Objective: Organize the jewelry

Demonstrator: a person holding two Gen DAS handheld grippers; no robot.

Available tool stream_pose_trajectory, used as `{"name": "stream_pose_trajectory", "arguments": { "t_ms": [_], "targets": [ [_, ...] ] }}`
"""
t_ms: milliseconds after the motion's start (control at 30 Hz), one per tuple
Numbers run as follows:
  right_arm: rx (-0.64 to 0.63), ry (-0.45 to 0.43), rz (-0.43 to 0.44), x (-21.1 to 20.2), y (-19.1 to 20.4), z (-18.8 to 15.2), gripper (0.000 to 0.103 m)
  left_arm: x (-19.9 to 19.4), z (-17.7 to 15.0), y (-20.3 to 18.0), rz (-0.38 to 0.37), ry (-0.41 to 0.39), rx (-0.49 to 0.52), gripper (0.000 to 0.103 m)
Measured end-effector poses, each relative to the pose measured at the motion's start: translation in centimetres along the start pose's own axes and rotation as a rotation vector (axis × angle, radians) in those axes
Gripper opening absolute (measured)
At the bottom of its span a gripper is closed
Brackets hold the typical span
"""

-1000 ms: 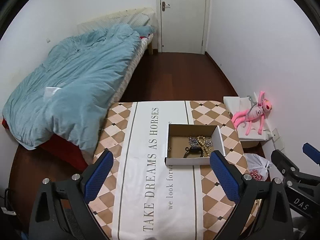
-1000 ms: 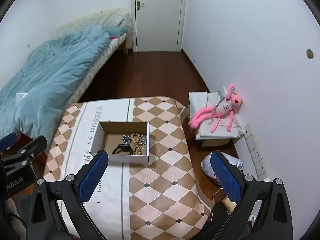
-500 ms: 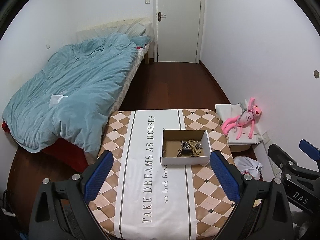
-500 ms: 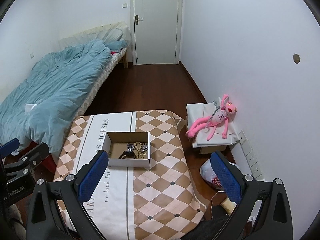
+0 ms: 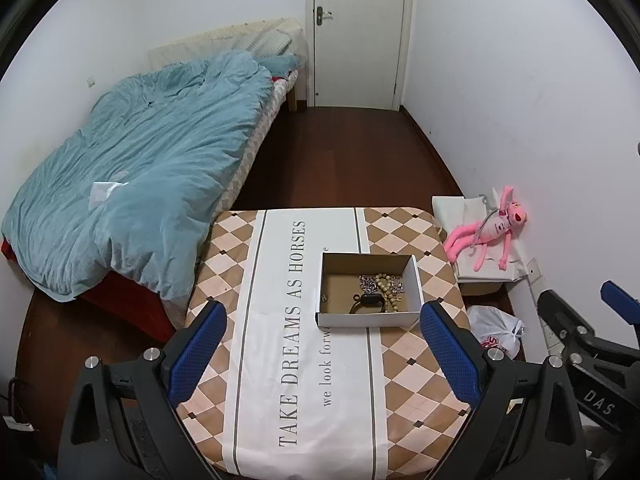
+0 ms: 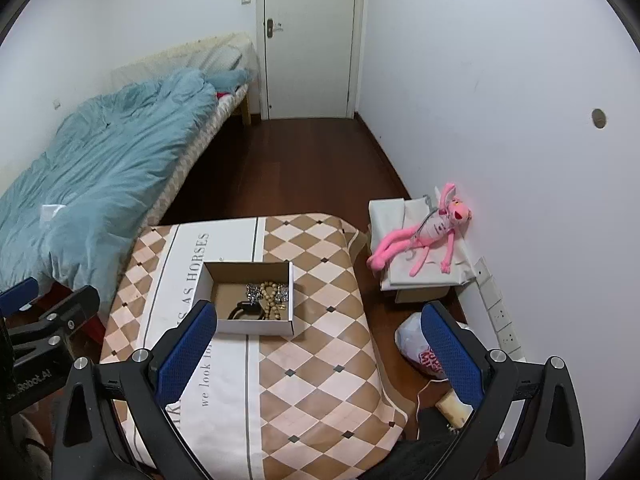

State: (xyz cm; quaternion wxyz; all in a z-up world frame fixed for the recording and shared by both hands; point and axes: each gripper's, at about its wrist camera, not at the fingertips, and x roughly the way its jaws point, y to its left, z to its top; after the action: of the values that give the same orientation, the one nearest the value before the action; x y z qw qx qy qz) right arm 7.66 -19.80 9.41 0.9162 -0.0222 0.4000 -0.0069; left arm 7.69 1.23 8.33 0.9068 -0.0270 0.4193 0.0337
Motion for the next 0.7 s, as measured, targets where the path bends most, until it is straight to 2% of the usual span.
{"name": "stream_pose_trajectory", "arguments": {
  "t_ms": [333, 700],
  "targets": [
    [-0.033, 0.070, -0.018, 4.1, 0.6, 1.6, 0.103, 2.7, 1.2, -0.2, 0.018, 0.060, 0.003, 0.099],
    [-0.046, 0.102, -0.020, 5.5, 0.9, 2.1, 0.103, 4.1, 1.5, -0.1, 0.026, 0.091, 0.008, 0.099]
  ]
}}
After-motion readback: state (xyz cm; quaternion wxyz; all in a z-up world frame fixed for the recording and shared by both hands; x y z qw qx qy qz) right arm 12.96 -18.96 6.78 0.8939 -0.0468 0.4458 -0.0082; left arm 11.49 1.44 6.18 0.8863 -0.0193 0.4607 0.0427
